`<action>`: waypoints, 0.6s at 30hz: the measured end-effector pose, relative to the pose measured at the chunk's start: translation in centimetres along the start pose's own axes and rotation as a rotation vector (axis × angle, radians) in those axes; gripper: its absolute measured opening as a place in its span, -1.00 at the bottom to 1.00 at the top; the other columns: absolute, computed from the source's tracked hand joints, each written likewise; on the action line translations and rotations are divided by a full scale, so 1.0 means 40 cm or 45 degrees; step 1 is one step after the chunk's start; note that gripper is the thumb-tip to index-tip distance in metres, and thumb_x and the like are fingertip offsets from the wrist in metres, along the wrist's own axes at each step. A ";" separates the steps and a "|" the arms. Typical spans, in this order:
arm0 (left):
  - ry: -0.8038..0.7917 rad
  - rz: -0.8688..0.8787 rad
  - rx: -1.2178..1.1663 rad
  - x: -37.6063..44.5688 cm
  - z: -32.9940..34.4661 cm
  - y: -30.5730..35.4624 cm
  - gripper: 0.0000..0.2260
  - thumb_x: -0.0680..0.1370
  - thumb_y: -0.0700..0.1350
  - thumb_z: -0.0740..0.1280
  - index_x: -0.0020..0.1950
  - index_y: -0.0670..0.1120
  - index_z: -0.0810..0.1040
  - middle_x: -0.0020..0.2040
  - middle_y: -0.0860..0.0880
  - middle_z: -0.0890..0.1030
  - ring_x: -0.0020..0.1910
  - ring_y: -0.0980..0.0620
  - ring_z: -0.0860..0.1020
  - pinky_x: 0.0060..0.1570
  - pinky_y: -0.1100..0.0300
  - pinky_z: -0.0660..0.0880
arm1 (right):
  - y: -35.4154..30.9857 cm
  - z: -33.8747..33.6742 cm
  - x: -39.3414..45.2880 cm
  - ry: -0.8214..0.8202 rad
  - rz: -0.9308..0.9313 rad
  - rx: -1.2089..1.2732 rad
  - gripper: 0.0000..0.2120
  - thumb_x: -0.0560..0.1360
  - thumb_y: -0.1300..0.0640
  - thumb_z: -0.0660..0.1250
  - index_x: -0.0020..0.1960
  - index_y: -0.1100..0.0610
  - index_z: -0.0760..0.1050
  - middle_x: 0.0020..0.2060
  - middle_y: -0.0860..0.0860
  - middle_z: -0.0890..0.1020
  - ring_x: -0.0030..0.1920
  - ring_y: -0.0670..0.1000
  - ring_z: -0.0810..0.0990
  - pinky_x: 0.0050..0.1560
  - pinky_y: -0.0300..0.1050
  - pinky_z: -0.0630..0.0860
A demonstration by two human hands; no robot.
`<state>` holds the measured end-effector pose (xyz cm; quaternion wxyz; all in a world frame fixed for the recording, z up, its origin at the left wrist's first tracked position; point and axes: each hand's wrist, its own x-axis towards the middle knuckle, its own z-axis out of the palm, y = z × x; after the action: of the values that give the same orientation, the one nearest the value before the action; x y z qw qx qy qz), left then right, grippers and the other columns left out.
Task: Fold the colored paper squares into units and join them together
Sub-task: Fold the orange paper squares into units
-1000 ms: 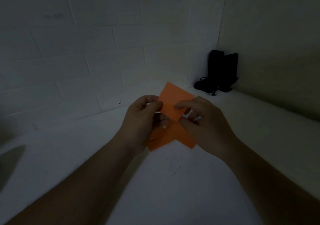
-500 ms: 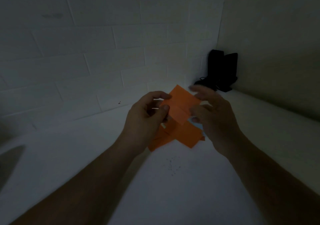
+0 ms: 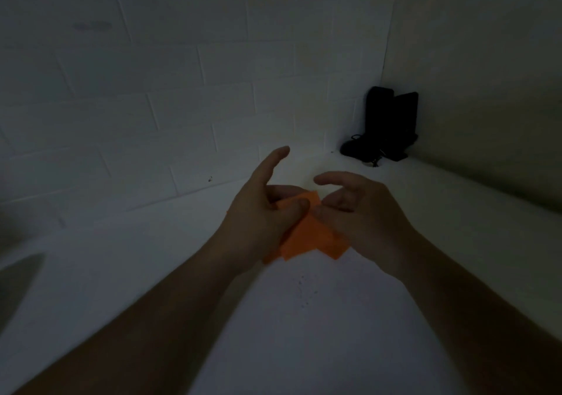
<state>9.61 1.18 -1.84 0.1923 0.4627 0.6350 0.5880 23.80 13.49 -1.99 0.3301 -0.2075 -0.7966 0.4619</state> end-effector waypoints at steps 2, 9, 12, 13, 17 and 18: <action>0.050 -0.117 -0.197 0.007 -0.001 -0.003 -0.40 0.57 -0.18 0.47 0.46 0.29 0.35 0.09 -0.10 0.72 -0.01 -0.16 0.72 0.03 -0.16 0.67 | -0.006 0.007 0.001 0.028 0.059 0.216 -0.66 0.48 0.24 0.48 0.17 -0.09 0.59 -0.20 -0.02 0.73 -0.15 0.00 0.72 -0.08 0.03 0.67; 0.051 -0.256 -0.514 0.014 0.001 -0.003 -0.65 0.60 -0.21 0.42 0.32 0.08 0.51 0.05 -0.25 0.70 -0.04 -0.22 0.70 0.04 -0.17 0.63 | -0.010 0.001 0.005 -0.019 0.048 0.368 -0.51 0.50 0.31 0.43 0.32 -0.11 0.49 -0.09 0.02 0.73 -0.10 0.05 0.73 -0.08 0.01 0.65; 0.069 -0.225 -0.460 0.017 -0.004 -0.003 -0.67 0.60 -0.21 0.42 0.32 0.07 0.53 -0.05 -0.16 0.73 -0.10 -0.15 0.71 0.00 -0.08 0.65 | -0.008 -0.003 0.004 -0.076 -0.010 0.278 -0.40 0.48 0.34 0.45 0.30 -0.25 0.47 -0.02 -0.05 0.72 -0.04 0.04 0.73 -0.01 0.09 0.67; 0.074 -0.214 -0.444 0.018 -0.006 -0.004 -0.67 0.60 -0.21 0.42 0.31 0.08 0.54 -0.08 -0.14 0.72 -0.12 -0.14 0.70 -0.01 -0.06 0.64 | -0.008 -0.004 0.003 -0.088 -0.023 0.263 -0.40 0.47 0.34 0.44 0.28 -0.27 0.48 -0.01 -0.06 0.71 -0.04 0.04 0.73 0.01 0.09 0.67; 0.105 -0.148 -0.395 0.020 -0.005 -0.003 -0.64 0.59 -0.26 0.41 0.29 0.12 0.59 -0.20 -0.11 0.67 -0.18 -0.09 0.63 -0.08 -0.02 0.57 | -0.013 -0.005 0.002 -0.086 -0.032 0.347 -0.50 0.49 0.38 0.42 0.21 -0.17 0.59 -0.04 -0.02 0.71 -0.05 0.08 0.72 0.05 0.15 0.67; 0.117 -0.128 -0.377 0.019 -0.004 -0.002 -0.64 0.59 -0.26 0.41 0.27 0.14 0.61 -0.19 -0.17 0.65 -0.17 -0.10 0.62 -0.07 -0.04 0.57 | -0.012 -0.005 0.003 -0.071 -0.024 0.368 -0.55 0.49 0.37 0.42 0.17 -0.13 0.61 -0.05 -0.01 0.70 -0.05 0.09 0.72 0.06 0.18 0.66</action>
<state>9.06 1.72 -1.64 0.2583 0.3697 0.5717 0.6854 23.86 13.44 -1.47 0.3386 -0.1373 -0.7327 0.5742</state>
